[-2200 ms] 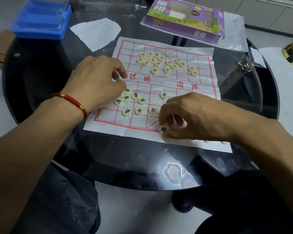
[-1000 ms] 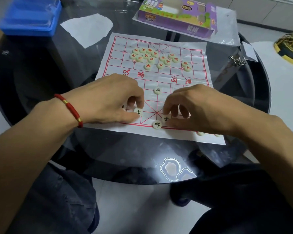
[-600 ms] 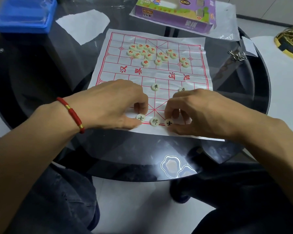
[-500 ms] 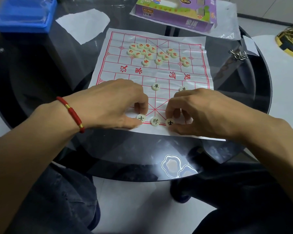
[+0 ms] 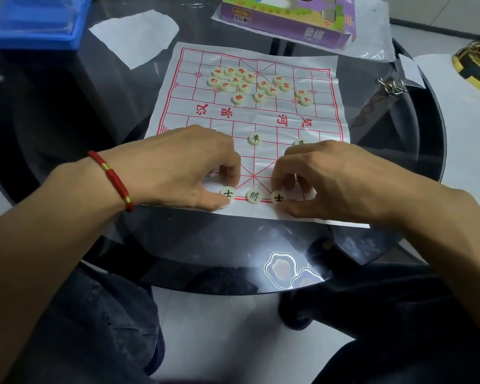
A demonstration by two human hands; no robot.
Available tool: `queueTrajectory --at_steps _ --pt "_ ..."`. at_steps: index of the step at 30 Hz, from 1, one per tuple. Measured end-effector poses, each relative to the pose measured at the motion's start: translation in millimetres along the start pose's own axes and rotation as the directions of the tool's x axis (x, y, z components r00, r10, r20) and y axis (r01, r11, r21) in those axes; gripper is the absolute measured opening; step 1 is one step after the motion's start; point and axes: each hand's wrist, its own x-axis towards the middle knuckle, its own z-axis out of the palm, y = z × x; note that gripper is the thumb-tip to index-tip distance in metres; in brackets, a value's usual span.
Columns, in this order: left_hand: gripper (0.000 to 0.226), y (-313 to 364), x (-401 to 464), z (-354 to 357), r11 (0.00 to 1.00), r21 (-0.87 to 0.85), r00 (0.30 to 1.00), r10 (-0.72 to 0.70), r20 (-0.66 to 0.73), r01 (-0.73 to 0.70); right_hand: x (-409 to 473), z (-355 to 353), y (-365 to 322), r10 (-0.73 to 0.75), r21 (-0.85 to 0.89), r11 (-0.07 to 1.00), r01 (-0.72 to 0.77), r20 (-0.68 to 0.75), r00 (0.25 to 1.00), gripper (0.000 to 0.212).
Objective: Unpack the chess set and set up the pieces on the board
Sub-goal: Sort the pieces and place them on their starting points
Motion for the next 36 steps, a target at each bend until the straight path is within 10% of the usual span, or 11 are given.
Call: queueTrajectory --at_steps 27,36 --pt "0.03 -4 -1 -3 1.0 -0.019 1.0 -0.002 -0.019 0.002 15 14 -13 -0.105 -0.099 0.991 0.095 -0.106 0.989 0.033" --pt "0.021 -44 -32 -37 0.966 -0.07 0.942 -0.257 -0.217 0.248 43 8 -7 -0.107 -0.012 0.994 0.108 -0.26 0.96 0.026"
